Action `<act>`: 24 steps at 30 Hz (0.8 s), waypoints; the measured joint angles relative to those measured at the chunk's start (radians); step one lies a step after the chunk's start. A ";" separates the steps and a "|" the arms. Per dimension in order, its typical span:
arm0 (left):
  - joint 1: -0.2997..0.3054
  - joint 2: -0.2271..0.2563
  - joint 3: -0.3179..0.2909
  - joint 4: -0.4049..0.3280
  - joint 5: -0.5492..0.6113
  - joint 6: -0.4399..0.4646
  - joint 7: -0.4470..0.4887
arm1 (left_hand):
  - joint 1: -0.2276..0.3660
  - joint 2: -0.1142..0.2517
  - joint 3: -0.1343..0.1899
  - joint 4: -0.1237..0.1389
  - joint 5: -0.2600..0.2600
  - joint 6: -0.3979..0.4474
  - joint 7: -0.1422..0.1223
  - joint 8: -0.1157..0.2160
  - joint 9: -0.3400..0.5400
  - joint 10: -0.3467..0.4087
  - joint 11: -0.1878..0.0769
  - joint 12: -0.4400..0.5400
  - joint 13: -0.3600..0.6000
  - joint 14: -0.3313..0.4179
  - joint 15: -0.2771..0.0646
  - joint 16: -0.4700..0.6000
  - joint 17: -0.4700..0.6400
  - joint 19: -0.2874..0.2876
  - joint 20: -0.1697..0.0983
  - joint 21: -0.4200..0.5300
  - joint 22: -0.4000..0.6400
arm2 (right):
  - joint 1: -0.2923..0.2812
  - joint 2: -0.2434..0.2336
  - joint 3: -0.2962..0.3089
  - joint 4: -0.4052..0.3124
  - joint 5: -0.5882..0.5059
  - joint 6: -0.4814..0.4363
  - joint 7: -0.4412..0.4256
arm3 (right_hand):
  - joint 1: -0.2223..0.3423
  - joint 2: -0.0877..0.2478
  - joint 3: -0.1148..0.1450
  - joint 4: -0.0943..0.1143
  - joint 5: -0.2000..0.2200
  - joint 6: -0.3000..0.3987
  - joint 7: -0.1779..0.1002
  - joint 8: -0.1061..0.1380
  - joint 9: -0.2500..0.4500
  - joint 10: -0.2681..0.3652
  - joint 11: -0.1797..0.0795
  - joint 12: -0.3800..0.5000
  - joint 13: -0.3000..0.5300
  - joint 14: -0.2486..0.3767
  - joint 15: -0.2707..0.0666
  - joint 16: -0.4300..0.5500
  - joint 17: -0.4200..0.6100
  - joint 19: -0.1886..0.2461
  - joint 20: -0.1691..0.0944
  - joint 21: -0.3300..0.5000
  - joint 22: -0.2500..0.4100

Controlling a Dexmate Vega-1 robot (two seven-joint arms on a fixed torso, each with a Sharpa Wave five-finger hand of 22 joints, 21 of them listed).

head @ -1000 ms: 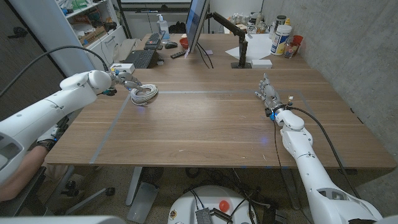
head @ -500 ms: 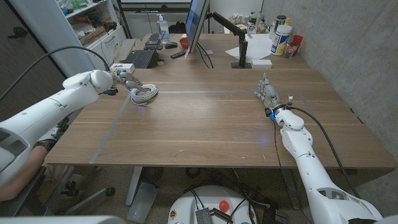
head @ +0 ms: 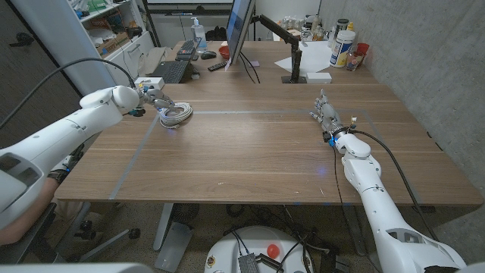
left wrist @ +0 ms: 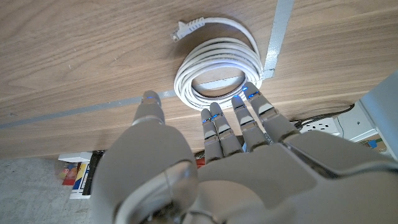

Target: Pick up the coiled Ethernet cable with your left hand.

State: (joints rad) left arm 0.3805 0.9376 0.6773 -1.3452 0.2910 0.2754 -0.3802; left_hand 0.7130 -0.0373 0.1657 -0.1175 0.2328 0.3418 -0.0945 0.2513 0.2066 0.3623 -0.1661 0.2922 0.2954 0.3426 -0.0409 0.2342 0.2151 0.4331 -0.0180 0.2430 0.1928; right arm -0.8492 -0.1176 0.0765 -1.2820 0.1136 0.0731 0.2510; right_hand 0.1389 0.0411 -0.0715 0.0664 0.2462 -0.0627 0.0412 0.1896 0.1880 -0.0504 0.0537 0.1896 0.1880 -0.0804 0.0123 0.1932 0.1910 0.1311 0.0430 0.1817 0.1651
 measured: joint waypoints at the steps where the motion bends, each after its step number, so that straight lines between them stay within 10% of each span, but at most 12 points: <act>1: -0.002 -0.002 0.001 0.003 0.000 0.000 0.000 | 0.006 0.006 0.004 -0.004 0.000 0.004 0.003 0.000 0.000 0.000 0.000 0.000 0.000 0.000 0.000 0.000 -0.001 0.001 0.001 0.000 0.000 | 0.000 0.000 0.000 0.000 0.000 0.000 0.000 | 0.000 0.000 0.000 0.000 0.000 0.000 0.000 0.000 0.000 0.000 0.000 0.000 0.000 0.000 0.000 0.000 0.000 0.000 0.000 0.000 0.000; 24: -0.024 -0.020 0.023 0.042 0.005 -0.002 -0.006 | 0.011 0.011 0.008 -0.008 -0.004 0.093 0.000 0.030 0.005 0.016 0.005 0.000 0.004 0.007 0.000 -0.007 -0.001 0.001 0.001 0.000 0.000 | 0.001 0.001 0.004 0.001 0.002 0.003 0.003 | 0.005 0.005 0.000 0.000 0.000 0.000 0.000 0.000 0.000 0.000 0.000 0.000 0.000 0.000 0.000 0.000 0.000 0.000 0.000 0.000 0.000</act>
State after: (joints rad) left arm 0.3564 0.9172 0.7004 -1.3028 0.2959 0.2737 -0.3862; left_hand 0.7244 -0.0260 0.1738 -0.1256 0.2292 0.4345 -0.0947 0.2816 0.2120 0.3782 -0.1608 0.2923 0.2998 0.3494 -0.0409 0.2274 0.2138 0.4336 -0.0175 0.2430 0.1928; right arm -0.8485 -0.1169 0.0803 -1.2811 0.1160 0.0760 0.2540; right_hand 0.1442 0.0464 -0.0715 0.0664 0.2462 -0.0627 0.0412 0.1897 0.1880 -0.0504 0.0537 0.1896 0.1880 -0.0804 0.0123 0.1932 0.1910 0.1311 0.0430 0.1817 0.1651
